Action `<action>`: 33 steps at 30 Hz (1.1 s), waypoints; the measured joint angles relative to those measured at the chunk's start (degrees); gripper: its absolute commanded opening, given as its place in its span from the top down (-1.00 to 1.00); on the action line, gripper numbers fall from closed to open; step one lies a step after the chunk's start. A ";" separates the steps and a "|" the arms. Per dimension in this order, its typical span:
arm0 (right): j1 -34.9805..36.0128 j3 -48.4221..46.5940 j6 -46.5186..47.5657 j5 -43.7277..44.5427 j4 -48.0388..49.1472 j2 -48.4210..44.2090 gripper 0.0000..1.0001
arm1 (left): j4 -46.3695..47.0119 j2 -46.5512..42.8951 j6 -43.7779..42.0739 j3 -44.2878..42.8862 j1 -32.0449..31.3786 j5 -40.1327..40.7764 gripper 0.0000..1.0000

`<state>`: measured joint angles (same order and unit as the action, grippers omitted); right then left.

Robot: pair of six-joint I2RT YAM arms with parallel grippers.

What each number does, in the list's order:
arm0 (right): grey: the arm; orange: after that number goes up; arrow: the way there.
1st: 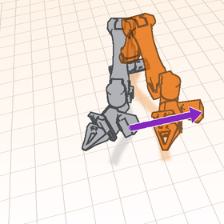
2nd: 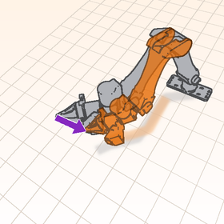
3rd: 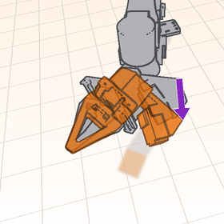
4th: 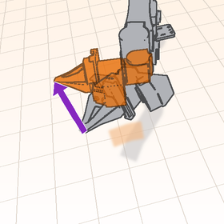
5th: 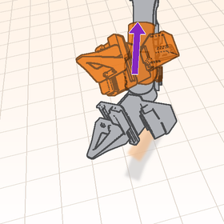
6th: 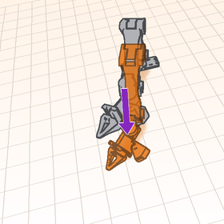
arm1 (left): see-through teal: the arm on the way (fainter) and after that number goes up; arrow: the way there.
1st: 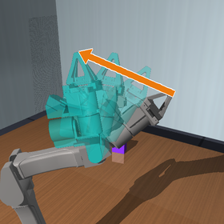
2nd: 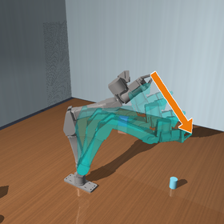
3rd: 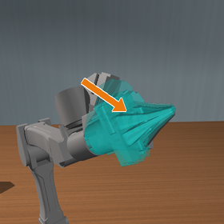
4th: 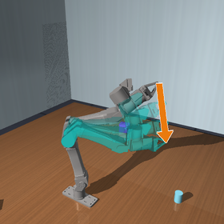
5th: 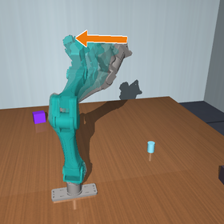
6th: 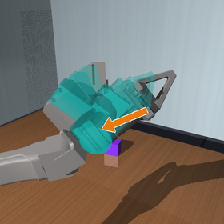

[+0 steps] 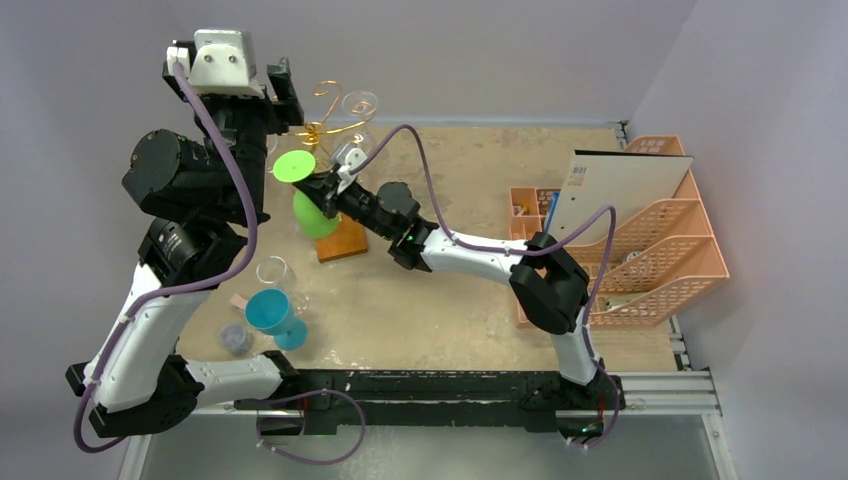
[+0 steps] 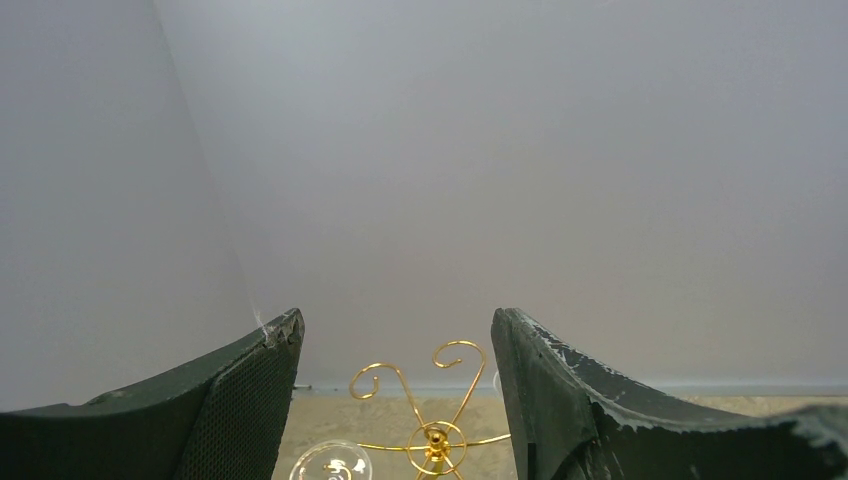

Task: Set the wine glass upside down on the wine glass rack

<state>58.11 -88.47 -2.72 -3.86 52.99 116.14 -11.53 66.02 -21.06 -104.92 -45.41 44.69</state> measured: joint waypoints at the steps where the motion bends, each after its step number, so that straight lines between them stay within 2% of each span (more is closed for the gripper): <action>1: 0.00 0.02 -0.02 0.61 -0.02 0.00 1.00 | -0.04 0.00 0.15 0.00 0.02 0.00 -0.36; 7: 0.00 -0.20 -0.46 5.07 -1.09 0.00 0.92 | -0.24 -0.02 0.76 0.00 0.00 -0.09 -0.36; 11: 0.07 -1.40 -1.25 7.19 -3.41 -0.09 0.69 | -0.46 0.00 1.01 0.00 0.02 -0.26 -0.36; 16: 0.24 -1.53 -1.86 7.32 -5.22 -0.17 0.24 | -0.57 -0.02 1.05 0.00 0.02 -0.46 -0.36; 19: 0.22 -1.16 -1.92 6.71 -6.12 -0.17 0.09 | -0.59 -0.02 1.14 0.00 0.02 -0.55 -0.36; 25: 0.22 2.75 -1.92 4.33 -5.73 -2.32 -0.04 | -1.01 -0.04 2.01 0.00 0.02 -0.59 -0.36; 33: 0.33 10.88 -2.47 2.32 -4.94 -10.69 -0.22 | -1.84 -0.63 2.93 0.00 0.02 -1.22 -0.36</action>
<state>58.43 -77.58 -5.19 -1.54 48.05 105.45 -13.37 65.39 -18.13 -104.92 -45.39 43.46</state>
